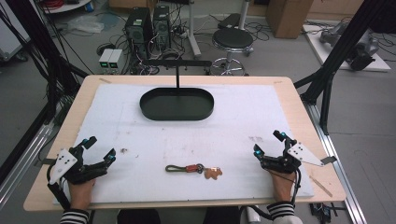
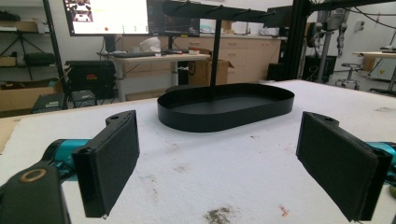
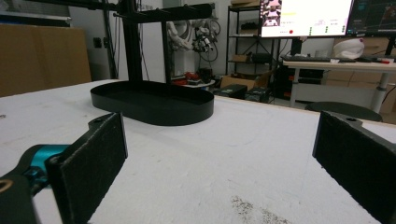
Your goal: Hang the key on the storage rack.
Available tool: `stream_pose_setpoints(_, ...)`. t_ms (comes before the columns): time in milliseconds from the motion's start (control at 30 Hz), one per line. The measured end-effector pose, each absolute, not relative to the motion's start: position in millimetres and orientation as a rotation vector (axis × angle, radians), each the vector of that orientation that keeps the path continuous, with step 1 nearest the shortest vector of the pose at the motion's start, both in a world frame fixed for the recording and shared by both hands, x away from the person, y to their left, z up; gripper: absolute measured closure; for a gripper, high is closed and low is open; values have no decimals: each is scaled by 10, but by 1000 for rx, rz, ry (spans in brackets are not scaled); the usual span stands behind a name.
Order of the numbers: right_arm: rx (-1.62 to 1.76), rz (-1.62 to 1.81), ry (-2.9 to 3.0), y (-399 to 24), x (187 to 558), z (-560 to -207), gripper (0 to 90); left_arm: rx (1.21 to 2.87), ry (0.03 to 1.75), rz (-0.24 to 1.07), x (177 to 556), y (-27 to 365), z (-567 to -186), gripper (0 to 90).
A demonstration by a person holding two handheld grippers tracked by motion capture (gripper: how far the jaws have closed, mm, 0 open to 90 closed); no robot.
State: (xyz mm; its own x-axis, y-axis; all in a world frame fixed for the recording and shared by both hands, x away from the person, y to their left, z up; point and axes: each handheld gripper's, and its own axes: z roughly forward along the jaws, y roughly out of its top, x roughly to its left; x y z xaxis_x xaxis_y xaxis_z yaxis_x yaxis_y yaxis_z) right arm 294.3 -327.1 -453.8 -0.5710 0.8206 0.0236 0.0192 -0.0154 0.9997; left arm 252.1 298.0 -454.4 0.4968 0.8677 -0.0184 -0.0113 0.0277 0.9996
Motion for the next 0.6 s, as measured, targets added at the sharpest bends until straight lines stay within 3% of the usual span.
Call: stream_pose_setpoints(600, 875, 1645, 1644, -3264, 2939, -4535, 20, 1385, 823, 806, 2526, 2981, -4542, 138)
